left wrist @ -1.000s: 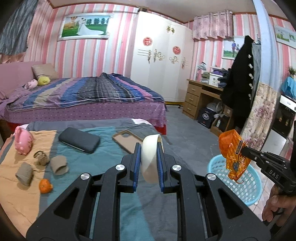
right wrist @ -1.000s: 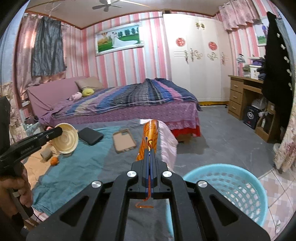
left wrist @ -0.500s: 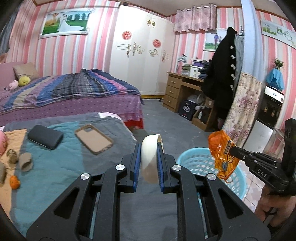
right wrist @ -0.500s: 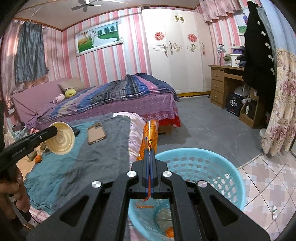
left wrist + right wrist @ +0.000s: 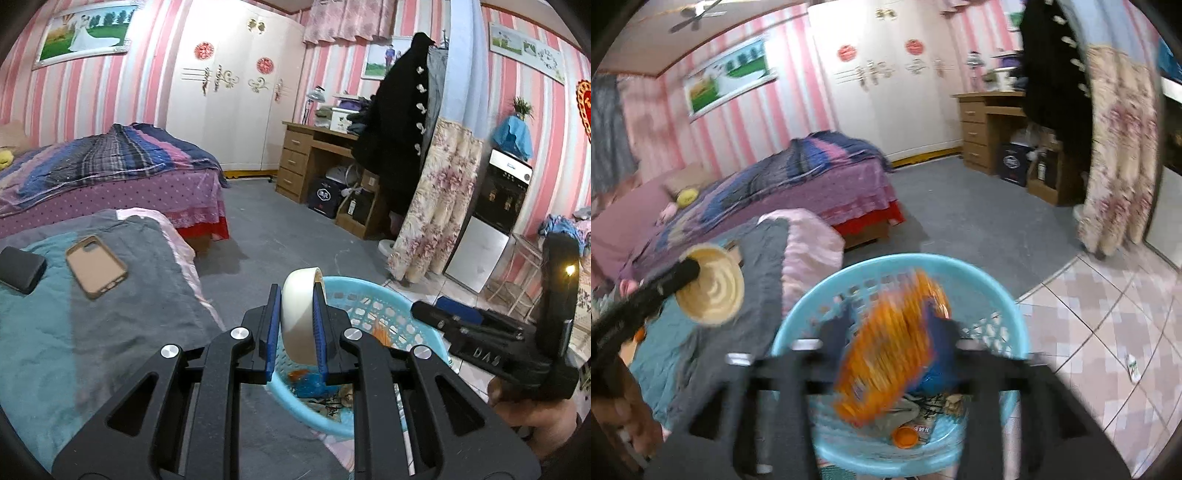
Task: Collect trash
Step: 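Open the right tool to drop the snack bag while the left tool drops the tape roll, then move both open tools back to the remaining items on the bed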
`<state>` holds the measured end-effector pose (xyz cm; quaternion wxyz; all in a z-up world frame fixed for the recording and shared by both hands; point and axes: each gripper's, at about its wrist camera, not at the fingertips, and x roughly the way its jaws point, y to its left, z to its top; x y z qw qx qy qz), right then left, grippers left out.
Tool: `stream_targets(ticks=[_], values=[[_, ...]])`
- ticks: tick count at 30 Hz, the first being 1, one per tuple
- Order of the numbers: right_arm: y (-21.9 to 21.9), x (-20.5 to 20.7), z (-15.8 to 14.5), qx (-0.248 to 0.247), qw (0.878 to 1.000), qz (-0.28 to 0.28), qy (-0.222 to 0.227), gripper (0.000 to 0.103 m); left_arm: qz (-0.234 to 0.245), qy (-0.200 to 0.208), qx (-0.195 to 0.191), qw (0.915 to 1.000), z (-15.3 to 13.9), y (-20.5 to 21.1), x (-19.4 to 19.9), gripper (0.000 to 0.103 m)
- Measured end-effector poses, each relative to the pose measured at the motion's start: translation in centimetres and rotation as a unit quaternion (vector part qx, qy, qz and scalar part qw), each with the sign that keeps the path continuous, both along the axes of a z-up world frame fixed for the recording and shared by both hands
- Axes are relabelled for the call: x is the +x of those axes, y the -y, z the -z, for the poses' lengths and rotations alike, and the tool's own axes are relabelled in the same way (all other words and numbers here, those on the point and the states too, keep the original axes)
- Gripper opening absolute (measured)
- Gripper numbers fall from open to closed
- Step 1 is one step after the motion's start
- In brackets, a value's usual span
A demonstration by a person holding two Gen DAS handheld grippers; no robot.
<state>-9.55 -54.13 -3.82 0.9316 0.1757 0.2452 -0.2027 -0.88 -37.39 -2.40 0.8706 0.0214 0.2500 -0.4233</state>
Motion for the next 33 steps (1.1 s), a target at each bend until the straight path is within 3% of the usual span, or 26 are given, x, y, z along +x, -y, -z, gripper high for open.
stream_targets(ticks=[4,5,6,8,9,17,25,33], values=[[0.9,-0.8,0.3,-0.009,0.999,0.038,0.009,0.054,0.016,-0.013,0.008,0.9997,1.0,1.4,0.2,0.016],[1.1,-0.8,0.4,-0.012,0.999,0.044,0.009,0.054,0.026,-0.02,0.007,0.9994,1.2,1.7,0.3,0.02],[1.3,-1.0,0.4,-0.016,0.999,0.05,0.009,0.054,0.037,-0.026,0.007,0.9989,1.4,2.1,0.4,0.028],[2.0,-1.3,0.6,-0.022,0.998,0.058,0.013,0.054,0.034,-0.016,0.006,0.9993,1.5,2.4,0.1,0.067],[2.3,-1.5,0.6,-0.023,0.998,0.061,0.014,0.054,0.032,-0.012,0.003,0.9994,1.5,2.4,0.0,0.069],[3.1,-1.6,0.4,-0.02,0.999,0.04,0.012,0.054,0.005,-0.002,0.0,1.0,0.5,-0.3,0.9,0.072],[2.4,-1.1,0.1,-0.018,0.999,0.038,0.016,0.054,0.003,-0.008,0.017,0.9998,1.4,1.0,2.1,0.072],[1.2,0.1,-0.3,-0.015,0.999,0.022,0.029,0.054,-0.058,-0.015,0.017,0.9981,0.4,-4.5,3.6,0.072]])
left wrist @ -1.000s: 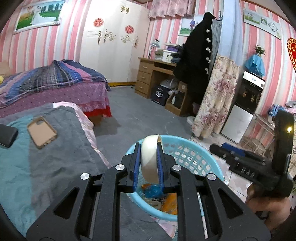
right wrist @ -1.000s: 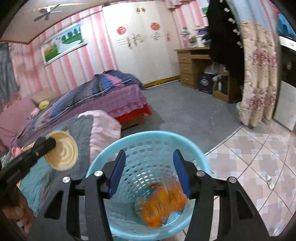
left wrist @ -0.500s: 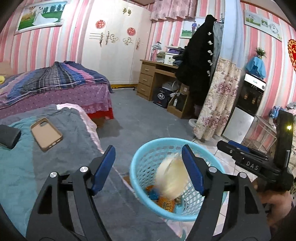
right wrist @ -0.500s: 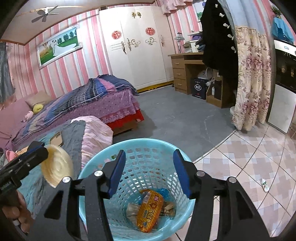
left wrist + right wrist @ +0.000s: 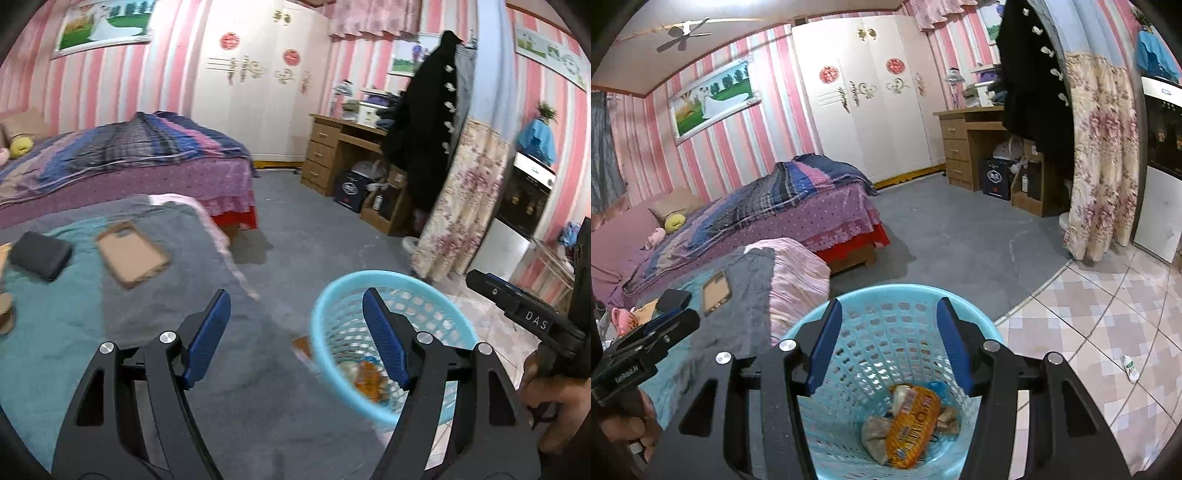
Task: Collect trash
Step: 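Move both open tools back to the remaining items on the bed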
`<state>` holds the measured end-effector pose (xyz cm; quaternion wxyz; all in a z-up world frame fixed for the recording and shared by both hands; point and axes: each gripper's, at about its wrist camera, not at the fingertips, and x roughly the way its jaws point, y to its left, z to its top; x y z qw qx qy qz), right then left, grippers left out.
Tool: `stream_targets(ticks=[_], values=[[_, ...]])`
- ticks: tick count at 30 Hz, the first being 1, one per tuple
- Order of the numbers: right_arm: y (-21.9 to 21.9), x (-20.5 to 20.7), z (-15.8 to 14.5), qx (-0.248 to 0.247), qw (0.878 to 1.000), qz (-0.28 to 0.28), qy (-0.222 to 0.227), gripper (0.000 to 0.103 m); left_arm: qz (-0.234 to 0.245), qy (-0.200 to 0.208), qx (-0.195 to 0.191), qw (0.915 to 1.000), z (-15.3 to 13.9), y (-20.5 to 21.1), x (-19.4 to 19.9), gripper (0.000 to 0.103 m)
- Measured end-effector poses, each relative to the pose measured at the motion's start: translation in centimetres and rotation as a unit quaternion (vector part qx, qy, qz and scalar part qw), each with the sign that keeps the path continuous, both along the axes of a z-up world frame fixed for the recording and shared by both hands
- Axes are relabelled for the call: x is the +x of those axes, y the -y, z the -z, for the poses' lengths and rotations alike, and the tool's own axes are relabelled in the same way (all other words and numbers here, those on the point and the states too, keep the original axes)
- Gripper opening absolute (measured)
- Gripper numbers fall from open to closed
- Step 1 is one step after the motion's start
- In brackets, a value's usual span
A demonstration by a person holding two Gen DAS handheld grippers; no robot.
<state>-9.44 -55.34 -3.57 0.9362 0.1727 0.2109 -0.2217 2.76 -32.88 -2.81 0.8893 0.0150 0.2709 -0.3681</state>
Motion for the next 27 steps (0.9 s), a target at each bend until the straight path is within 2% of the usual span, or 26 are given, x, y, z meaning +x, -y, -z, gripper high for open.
stream_targets(ticks=[5,7,12,17,21,22,27], values=[[-3.7,2.4,-0.6,-0.011,0.999,-0.053,0.003,0.054,-0.078,0.007,0.008,0.9969,-1.1,-7.5,1.9,0.073],[-5.2,3.4,-0.9,-0.016,0.997,-0.07,0.002,0.06,-0.109,0.009,0.014,0.9939,-1.4,-10.3,2.6,0.076],[-11.0,6.2,-1.7,-0.016,0.991,-0.132,0.012,0.071,-0.198,0.008,0.011,0.9802,-2.1,-19.2,4.4,0.081],[-16.8,8.8,-2.0,0.001,0.983,-0.182,0.02,0.072,-0.277,0.016,0.042,0.9599,-2.1,-27.3,6.6,0.082],[-22.3,11.2,-2.1,0.012,0.972,-0.234,0.019,0.073,-0.313,-0.007,0.02,0.9494,-1.5,-33.4,7.7,0.084],[-24.6,12.4,-2.2,0.017,0.966,-0.259,0.012,0.074,-0.321,-0.013,0.019,0.9468,-1.2,-34.8,8.0,0.084],[-31.2,14.8,-3.1,-0.001,0.949,-0.314,0.004,0.074,-0.339,-0.036,0.031,0.9396,0.6,-39.1,8.7,0.084]])
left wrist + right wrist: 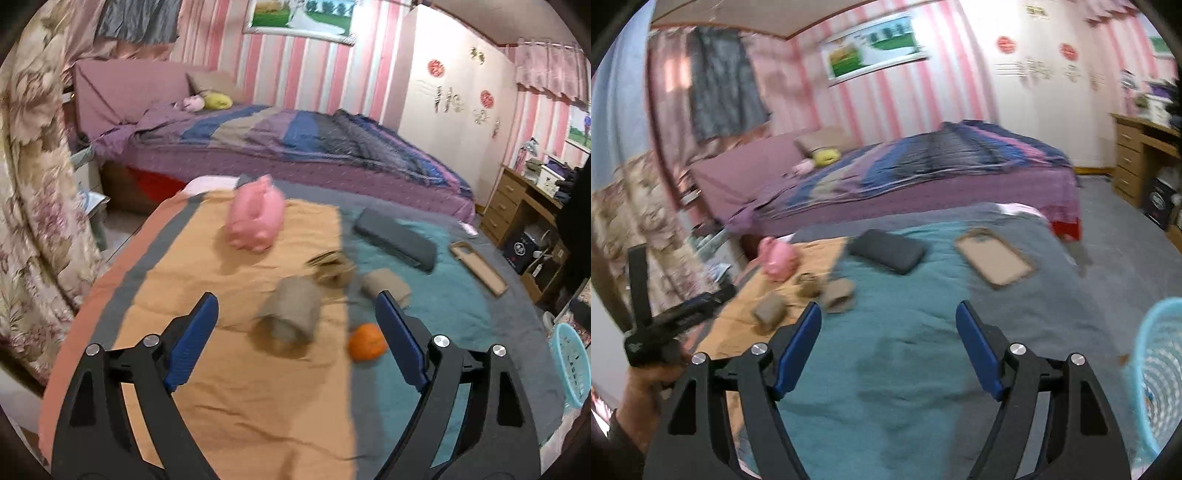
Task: Collect trash
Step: 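Move both open tools back to the remaining items on the bed, then grasp the mandarin orange with the right tool, then grasp the grey-brown cardboard tube with the left tool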
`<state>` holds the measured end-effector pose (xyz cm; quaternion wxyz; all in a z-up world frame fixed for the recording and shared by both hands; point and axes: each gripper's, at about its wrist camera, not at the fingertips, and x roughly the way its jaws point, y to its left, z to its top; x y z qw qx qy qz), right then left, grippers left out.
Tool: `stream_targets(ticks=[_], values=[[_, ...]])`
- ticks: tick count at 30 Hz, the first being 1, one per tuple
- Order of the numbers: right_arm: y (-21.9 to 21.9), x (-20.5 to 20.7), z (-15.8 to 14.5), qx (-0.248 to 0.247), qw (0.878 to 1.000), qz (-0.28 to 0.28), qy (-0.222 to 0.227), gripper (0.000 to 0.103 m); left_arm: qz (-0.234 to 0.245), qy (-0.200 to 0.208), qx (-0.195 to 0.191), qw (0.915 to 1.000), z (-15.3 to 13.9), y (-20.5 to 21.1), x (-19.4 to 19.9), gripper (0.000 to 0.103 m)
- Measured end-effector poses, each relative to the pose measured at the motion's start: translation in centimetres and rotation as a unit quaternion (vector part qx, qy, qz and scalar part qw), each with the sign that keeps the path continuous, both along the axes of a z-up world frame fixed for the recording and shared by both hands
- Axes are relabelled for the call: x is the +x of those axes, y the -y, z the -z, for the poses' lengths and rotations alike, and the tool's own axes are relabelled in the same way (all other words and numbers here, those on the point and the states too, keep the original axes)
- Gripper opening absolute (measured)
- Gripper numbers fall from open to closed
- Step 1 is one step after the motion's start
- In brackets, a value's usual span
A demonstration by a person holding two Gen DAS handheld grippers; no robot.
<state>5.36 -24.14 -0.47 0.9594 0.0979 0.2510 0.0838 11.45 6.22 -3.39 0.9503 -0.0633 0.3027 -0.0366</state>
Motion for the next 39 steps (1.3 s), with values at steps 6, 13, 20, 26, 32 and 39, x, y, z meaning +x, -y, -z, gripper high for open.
stream_targets(ticks=[6,13,20,26,32,39], values=[[-6.6,2.9,-0.3,-0.031,0.999,-0.041,-0.004,0.076,-0.077,-0.029,0.062,0.9947,1.2,-4.6,0.5,0.084],[-13.2,7.7,4.3,-0.069,0.99,-0.097,-0.071,0.076,-0.072,-0.03,0.01,0.9969,1.6,-6.4,1.1,0.084],[-16.7,10.6,7.7,-0.103,0.981,-0.112,-0.121,0.06,-0.059,-0.037,0.019,0.9974,2.6,-5.6,1.9,0.084],[-18.3,11.4,9.8,-0.137,0.973,-0.121,-0.143,0.038,-0.044,-0.038,0.059,0.9965,3.1,-4.2,2.4,0.085],[-16.7,11.3,9.5,-0.109,0.979,-0.113,-0.131,0.03,-0.023,-0.029,0.042,0.9984,2.9,-2.9,2.8,0.087],[-12.2,10.6,6.9,-0.077,0.988,-0.084,-0.104,0.03,0.026,-0.038,0.06,0.9971,3.9,1.2,4.4,0.088]])
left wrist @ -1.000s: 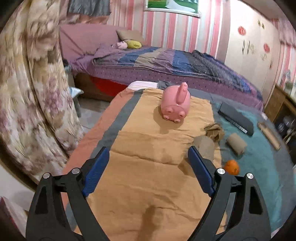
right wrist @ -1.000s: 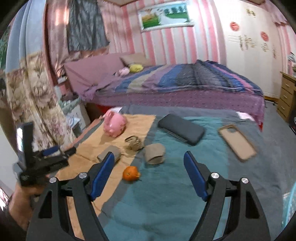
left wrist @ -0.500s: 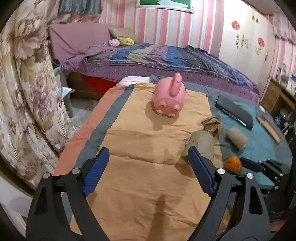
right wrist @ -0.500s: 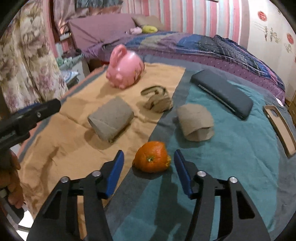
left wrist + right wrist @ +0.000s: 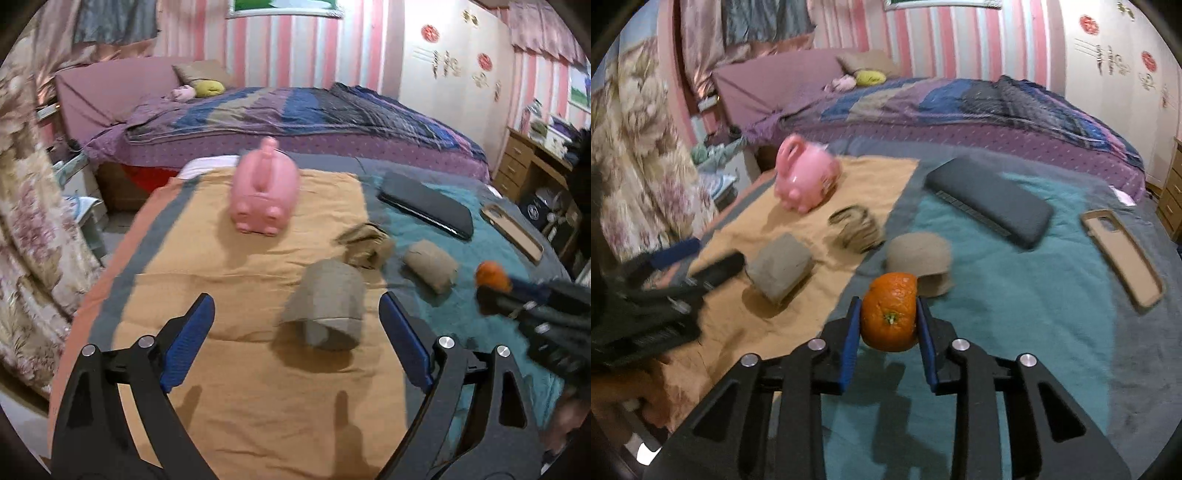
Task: Collect trash
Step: 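Grasp the grey-brown cardboard tube with the left tool, then carry the orange and cardboard tube with both tools over the wastebasket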
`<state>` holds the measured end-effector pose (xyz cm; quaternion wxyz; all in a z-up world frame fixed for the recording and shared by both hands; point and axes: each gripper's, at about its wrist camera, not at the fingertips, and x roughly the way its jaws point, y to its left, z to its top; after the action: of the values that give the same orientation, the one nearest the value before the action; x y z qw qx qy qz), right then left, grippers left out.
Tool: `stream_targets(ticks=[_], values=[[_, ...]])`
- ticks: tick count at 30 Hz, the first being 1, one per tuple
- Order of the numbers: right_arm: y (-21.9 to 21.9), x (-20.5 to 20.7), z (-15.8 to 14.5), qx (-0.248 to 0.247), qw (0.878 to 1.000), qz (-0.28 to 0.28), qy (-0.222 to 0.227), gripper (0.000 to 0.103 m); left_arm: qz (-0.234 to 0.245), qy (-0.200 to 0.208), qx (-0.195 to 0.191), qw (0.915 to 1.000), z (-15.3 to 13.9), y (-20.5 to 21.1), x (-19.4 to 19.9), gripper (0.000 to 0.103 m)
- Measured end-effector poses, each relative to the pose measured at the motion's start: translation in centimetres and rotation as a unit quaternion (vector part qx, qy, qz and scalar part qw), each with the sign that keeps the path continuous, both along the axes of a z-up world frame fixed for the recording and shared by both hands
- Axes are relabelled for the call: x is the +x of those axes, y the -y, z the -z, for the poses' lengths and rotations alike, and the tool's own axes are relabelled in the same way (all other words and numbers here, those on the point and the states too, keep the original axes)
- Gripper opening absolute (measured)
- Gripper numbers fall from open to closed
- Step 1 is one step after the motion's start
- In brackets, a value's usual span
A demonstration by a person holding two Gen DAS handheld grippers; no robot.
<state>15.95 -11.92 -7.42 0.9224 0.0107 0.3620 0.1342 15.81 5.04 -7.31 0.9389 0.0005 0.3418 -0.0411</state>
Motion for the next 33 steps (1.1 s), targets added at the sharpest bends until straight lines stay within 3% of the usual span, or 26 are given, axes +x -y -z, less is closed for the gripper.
stream_targets(ticks=[5,6,8,11,13,18,24,33], values=[[2.1,0.0,-1.2,0.002,1.0,0.006,0.009,0.03,-0.012,-0.055,0.005,0.9984,2.4,1.3,2.4,0.086],[2.6,0.0,-1.4,0.005,1.0,0.007,0.01,0.03,-0.014,-0.062,0.003,0.998,2.8,1.2,2.7,0.082],[3.2,-0.1,-1.7,0.009,1.0,0.008,0.011,0.03,-0.012,-0.075,-0.002,0.9971,3.3,1.4,3.1,0.062],[3.9,-0.4,-2.1,0.014,1.0,0.006,0.015,0.03,-0.004,-0.065,-0.002,0.9978,2.9,1.9,2.9,0.045],[4.3,-0.7,-2.4,0.02,1.0,0.004,0.019,0.03,-0.001,-0.06,0.0,0.9982,2.5,2.2,2.8,0.041],[4.7,-1.4,-2.8,0.026,0.999,0.004,0.027,0.03,0.005,-0.049,-0.014,0.9987,1.3,2.3,2.2,0.038],[5.8,-2.4,-3.4,0.033,0.999,0.007,0.034,0.03,0.007,-0.004,-0.036,0.9993,-2.1,2.1,0.4,0.038],[7.9,-4.8,-5.1,0.048,0.996,0.01,0.073,0.03,0.036,0.041,-0.045,0.9975,-5.4,5.4,-2.9,0.038]])
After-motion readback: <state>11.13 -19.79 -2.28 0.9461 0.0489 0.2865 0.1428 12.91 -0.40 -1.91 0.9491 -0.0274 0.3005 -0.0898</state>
